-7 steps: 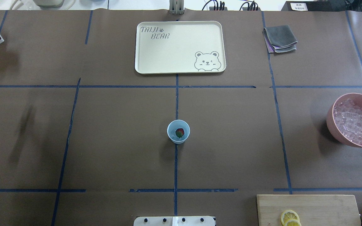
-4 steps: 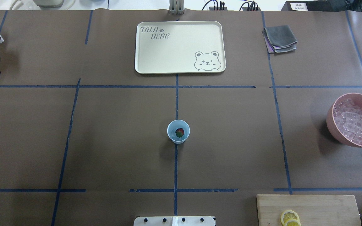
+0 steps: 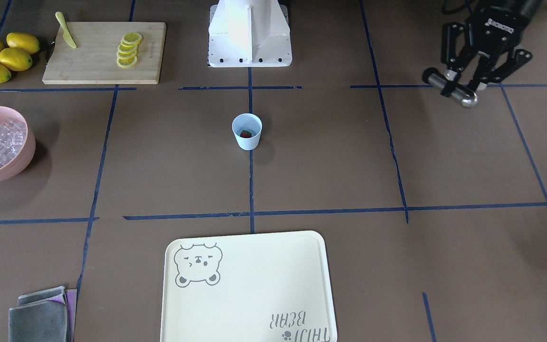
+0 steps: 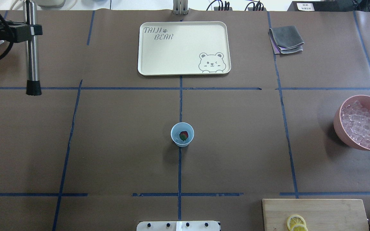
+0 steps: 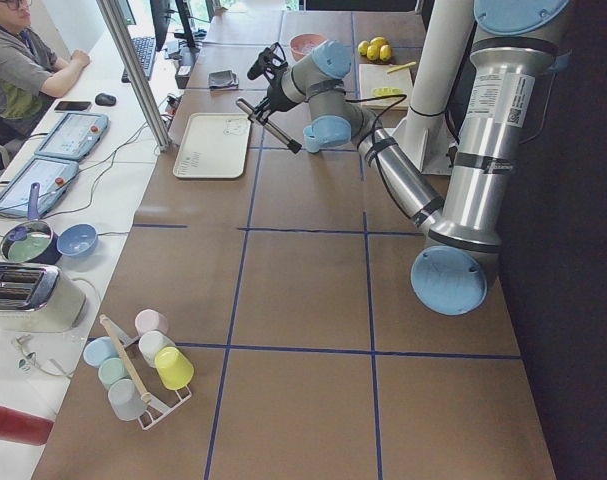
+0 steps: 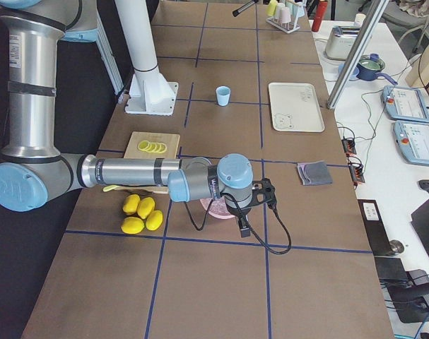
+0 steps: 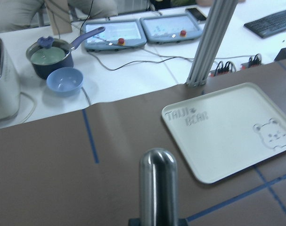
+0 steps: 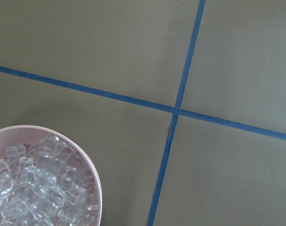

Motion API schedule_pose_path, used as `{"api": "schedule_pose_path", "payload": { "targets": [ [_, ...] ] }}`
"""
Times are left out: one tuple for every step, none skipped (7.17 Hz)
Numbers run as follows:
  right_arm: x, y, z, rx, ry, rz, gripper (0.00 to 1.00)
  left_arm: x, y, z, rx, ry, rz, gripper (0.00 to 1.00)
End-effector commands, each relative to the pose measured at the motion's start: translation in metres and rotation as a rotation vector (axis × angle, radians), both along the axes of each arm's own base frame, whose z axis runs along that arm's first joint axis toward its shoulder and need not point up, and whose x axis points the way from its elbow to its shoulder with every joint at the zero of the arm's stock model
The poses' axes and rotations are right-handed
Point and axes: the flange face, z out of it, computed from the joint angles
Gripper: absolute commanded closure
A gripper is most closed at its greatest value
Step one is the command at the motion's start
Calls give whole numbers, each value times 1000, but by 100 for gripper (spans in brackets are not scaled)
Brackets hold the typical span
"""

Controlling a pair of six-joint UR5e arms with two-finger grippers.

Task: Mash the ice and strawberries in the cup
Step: 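Lift the pestle with the left gripper and carry it toward the cup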

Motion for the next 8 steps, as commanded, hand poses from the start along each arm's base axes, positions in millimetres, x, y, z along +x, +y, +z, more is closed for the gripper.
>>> {"api": "schedule_pose_path", "payload": {
  "targets": [
    [0, 1, 0, -2, -5, 1, 1, 33, 50, -46, 89, 128, -105, 100],
    [-1, 4, 1, -6, -7, -1, 1, 43, 63, -56, 147, 207, -157, 100],
    [0, 6, -6, 1, -7, 0, 1, 57, 81, -60, 181, 275, -226, 100],
    [-1, 6, -6, 1, -5, -1, 1, 89, 107, -62, 175, 299, -260, 100],
    [-1, 5, -7, 2, -5, -1, 1, 123, 143, -63, 203, 279, -279, 100],
    [-1, 5, -7, 2, -5, -1, 1, 151, 165, -59, 236, 260, -300, 100],
    [-1, 5, -7, 1, -5, 0, 1, 179, 168, -51, 243, 236, -326, 100],
    [-1, 6, -6, -4, -6, 2, 1, 191, 167, -65, 258, 242, -338, 100]
  ]
}}
